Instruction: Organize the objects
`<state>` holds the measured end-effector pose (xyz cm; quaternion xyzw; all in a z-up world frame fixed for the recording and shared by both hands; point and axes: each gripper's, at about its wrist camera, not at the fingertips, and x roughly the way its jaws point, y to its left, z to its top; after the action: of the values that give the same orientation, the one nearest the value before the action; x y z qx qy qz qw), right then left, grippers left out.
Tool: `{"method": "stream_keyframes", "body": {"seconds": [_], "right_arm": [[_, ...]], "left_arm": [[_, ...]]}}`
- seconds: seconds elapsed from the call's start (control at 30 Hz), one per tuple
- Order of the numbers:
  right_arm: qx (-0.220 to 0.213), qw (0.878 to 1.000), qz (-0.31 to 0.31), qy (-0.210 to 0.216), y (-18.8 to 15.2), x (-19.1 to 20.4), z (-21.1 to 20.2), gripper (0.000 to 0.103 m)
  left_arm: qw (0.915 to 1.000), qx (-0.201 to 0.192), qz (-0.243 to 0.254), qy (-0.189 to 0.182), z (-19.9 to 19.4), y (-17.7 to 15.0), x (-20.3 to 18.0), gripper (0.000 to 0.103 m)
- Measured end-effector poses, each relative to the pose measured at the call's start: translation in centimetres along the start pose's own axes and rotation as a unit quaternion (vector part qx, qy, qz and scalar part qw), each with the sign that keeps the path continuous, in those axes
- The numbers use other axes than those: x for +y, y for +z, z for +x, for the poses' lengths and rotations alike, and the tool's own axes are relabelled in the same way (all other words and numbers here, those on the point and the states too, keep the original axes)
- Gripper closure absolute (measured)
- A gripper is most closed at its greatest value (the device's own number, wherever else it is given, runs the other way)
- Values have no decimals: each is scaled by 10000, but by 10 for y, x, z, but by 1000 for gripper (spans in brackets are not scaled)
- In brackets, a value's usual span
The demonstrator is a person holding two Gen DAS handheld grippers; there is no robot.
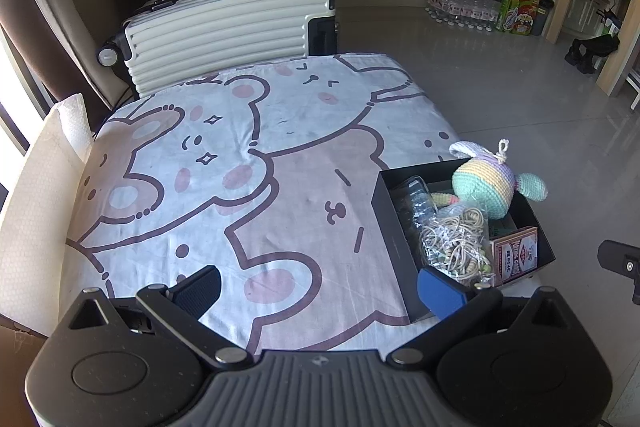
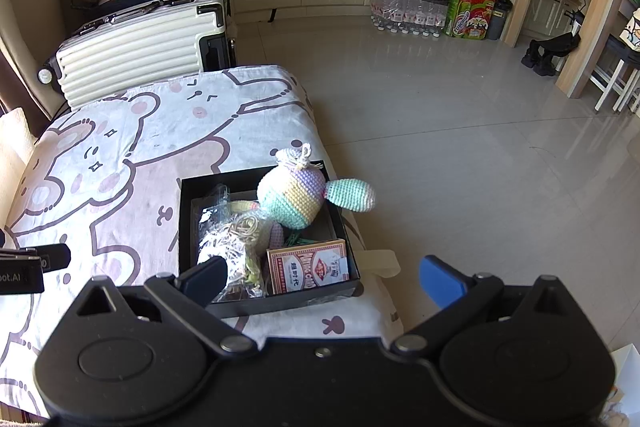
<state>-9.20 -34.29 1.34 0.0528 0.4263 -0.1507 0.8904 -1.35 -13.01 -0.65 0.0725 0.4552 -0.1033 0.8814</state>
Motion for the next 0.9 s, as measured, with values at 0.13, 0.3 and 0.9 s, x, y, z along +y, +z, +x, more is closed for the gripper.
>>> {"method": "stream_keyframes", "body": {"seconds": [0.13,0.3,0.9], "right_arm": [[2,10000,1,1,0,0,0,0],[-1,10000,0,-3,0,0,0,0],[0,10000,6,-9,0,0,-1,0]], "left_arm": [[10000,2,1,-2,0,0,0,0],[10000,1,16,0,0,0,-2,0],[10000,1,27,-7,1,0,-2,0]]}}
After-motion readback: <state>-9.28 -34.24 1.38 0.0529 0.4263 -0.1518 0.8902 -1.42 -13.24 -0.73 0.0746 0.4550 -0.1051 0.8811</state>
